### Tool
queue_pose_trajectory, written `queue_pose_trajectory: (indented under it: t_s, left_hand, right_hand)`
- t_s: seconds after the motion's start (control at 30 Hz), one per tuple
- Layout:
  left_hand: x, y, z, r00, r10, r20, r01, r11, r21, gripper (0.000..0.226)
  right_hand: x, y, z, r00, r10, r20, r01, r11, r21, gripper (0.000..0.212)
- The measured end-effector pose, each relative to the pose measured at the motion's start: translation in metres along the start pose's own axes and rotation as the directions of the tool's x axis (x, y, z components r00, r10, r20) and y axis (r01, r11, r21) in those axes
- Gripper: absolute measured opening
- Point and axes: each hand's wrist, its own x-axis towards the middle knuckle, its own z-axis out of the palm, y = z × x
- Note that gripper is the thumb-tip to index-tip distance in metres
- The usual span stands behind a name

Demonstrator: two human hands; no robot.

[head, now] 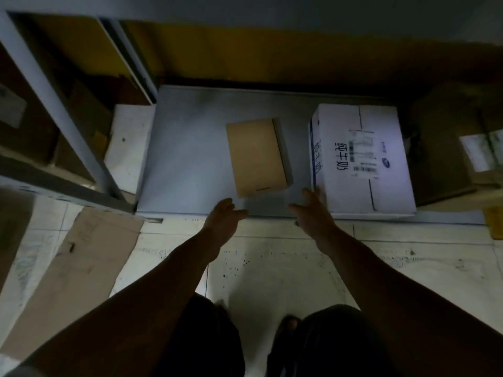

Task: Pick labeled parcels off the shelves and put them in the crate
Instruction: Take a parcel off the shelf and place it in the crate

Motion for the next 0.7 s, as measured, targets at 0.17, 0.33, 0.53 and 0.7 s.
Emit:
queue_pose_trajectory:
  t_s: [0.17,0.33,0.53,0.7]
  left_hand:
    - [0.042,0.009,0.011,0.998,0.055,-0.017,-0.053,0.996,0.065,0.048]
    - [0.055,0.002,0.018,0.997,0.075,-0.026,-0.07,0.986,0.152,0.025]
    - [0.015,-0.019,0.013,0.987,-0.126,-0.099,0.133,0.989,0.065,0.04]
    - [-0.043,-0.037,0.012,0.977,-0.189,-0.104,0.202,0.971,0.132,0.037]
  right_hand:
    - [0.05,-0.005,0.019,0.998,-0.014,0.062,0.021,0.993,-0.119,0.074]
    - [0.053,0.006,0.029,0.983,0.052,0.177,-0.061,0.997,0.044,0.048]
    - [-0.008,0.028,0.015,0.965,0.137,0.222,-0.183,0.962,0.202,0.052]
    - [-0.083,0.031,0.003,0.934,0.236,0.266,-0.305,0.917,0.257,0.05]
